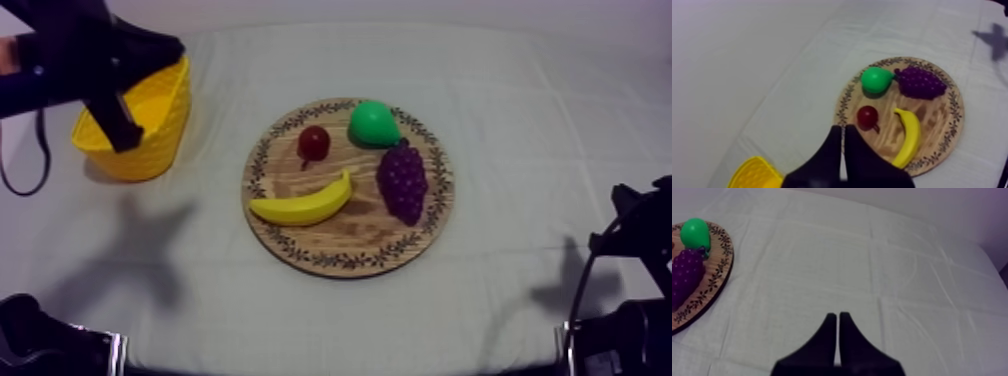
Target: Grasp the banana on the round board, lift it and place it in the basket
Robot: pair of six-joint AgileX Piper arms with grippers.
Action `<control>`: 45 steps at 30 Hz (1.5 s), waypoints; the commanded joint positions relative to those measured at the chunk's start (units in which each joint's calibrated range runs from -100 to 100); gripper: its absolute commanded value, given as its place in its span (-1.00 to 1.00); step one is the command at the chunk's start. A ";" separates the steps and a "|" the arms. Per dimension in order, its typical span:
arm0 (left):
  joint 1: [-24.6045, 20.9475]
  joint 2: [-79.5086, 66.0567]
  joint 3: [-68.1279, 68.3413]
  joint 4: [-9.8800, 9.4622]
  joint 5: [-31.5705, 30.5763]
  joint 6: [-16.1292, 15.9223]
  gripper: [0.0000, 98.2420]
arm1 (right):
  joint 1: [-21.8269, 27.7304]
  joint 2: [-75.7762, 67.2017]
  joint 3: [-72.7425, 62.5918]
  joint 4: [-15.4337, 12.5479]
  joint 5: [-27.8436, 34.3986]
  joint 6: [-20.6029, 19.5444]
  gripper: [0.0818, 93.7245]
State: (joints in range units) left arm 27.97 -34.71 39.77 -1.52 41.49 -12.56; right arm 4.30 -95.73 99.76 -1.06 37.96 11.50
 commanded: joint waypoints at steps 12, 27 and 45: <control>5.61 13.89 2.70 -2.80 -0.29 4.54 -0.95 | -0.01 -0.02 0.02 0.01 0.03 0.00 -0.99; 7.37 20.00 4.84 -2.41 0.90 7.09 -0.49 | -0.01 -0.02 0.02 0.01 0.03 0.00 -0.99; 8.28 23.18 4.67 -3.56 3.36 9.77 0.66 | -0.01 -0.02 0.02 0.01 0.03 0.00 -0.99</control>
State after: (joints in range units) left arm 36.23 -12.38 44.52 -5.14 45.00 -2.76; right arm 4.30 -95.73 99.76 -1.06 38.00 11.49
